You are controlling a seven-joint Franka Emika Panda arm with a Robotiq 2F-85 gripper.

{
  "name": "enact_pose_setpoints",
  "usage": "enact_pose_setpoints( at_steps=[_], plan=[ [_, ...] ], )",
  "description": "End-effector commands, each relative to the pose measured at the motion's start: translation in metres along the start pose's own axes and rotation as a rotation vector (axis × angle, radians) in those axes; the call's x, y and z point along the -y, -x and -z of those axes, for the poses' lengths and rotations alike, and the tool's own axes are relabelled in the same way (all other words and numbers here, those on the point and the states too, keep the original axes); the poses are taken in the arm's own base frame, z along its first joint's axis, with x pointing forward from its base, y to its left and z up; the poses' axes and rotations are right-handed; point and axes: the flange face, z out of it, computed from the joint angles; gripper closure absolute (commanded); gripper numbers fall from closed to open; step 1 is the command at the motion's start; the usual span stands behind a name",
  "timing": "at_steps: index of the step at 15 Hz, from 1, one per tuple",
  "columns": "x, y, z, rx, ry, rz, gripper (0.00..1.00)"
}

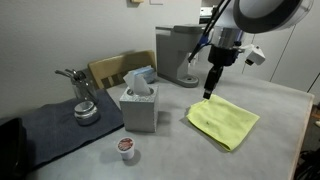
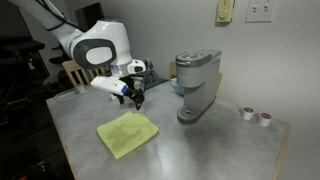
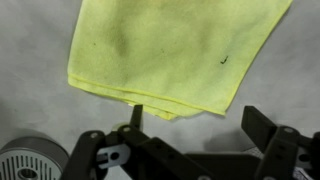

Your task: Unfold the yellow towel once

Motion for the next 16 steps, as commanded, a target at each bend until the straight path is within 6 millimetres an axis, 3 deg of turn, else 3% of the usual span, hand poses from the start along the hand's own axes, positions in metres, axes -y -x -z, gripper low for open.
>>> enact_pose_setpoints(
  at_steps=[1,11,16],
  plan=[
    [0.012,-0.013,-0.011,0.061,0.007,-0.028,0.00],
    [0.081,-0.021,-0.022,0.270,0.219,-0.257,0.00],
    [0.093,-0.020,-0.055,0.338,0.225,-0.270,0.00]
  ],
)
